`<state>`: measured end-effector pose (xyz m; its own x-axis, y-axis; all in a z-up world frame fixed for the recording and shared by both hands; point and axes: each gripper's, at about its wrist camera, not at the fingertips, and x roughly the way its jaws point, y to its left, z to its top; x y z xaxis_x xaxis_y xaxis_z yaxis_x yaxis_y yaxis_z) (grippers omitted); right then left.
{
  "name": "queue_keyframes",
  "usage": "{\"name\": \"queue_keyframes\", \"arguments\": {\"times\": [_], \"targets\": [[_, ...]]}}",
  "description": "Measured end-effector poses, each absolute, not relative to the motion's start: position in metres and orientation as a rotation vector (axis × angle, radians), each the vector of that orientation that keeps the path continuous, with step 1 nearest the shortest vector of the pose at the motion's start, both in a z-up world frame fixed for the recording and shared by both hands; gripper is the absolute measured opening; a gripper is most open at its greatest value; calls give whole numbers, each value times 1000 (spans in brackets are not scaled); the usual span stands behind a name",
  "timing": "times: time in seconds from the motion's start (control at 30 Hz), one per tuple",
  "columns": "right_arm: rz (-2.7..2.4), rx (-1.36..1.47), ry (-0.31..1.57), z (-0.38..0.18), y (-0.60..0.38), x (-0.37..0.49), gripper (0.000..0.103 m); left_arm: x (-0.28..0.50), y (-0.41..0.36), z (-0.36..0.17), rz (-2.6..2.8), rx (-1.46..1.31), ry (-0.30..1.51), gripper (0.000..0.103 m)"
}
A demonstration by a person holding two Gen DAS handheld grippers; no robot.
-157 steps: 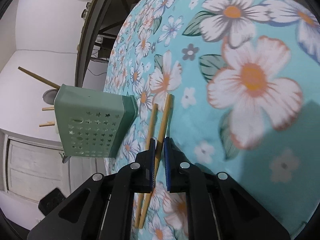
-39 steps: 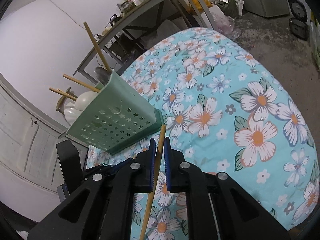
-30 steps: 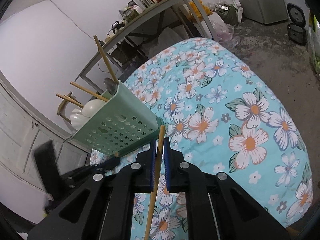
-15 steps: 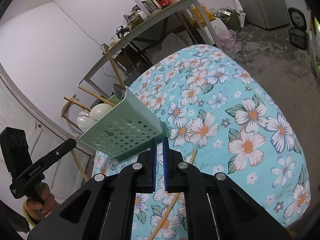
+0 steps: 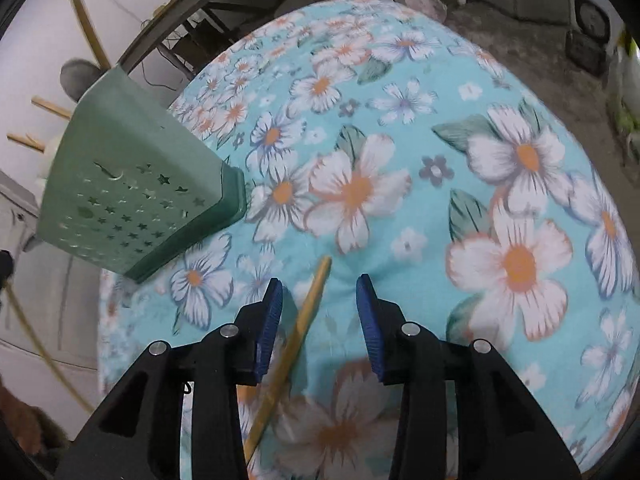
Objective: Organize utensils
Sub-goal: 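Hold the left tool's chopstick over the caddy while the right tool regrasps its chopstick, then raise the right tool's chopstick upright over the caddy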
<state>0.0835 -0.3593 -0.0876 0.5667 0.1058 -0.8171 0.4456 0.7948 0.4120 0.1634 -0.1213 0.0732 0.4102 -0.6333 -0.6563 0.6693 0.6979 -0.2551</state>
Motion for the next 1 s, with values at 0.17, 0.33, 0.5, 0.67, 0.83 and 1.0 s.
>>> {"name": "queue_keyframes", "arguments": {"times": [0.17, 0.33, 0.5, 0.67, 0.83, 1.0], "targets": [[-250, 491, 980, -88, -345, 93, 22, 164, -121, 73, -820, 41, 804, 5], [-231, 473, 975, -85, -344, 84, 14, 162, -123, 71, -824, 41, 807, 5], [-188, 562, 930, -78, -348, 75, 8, 160, -121, 73, -816, 46, 797, 5], [-152, 647, 843, -54, -355, 60, 6, 160, -115, 75, -805, 35, 788, 5], [-123, 676, 726, -17, -362, 44, 6, 157, -113, 80, -813, 23, 772, 5], [-114, 631, 581, 31, -360, 18, 6, 154, -108, 90, -831, 6, 741, 5]]}}
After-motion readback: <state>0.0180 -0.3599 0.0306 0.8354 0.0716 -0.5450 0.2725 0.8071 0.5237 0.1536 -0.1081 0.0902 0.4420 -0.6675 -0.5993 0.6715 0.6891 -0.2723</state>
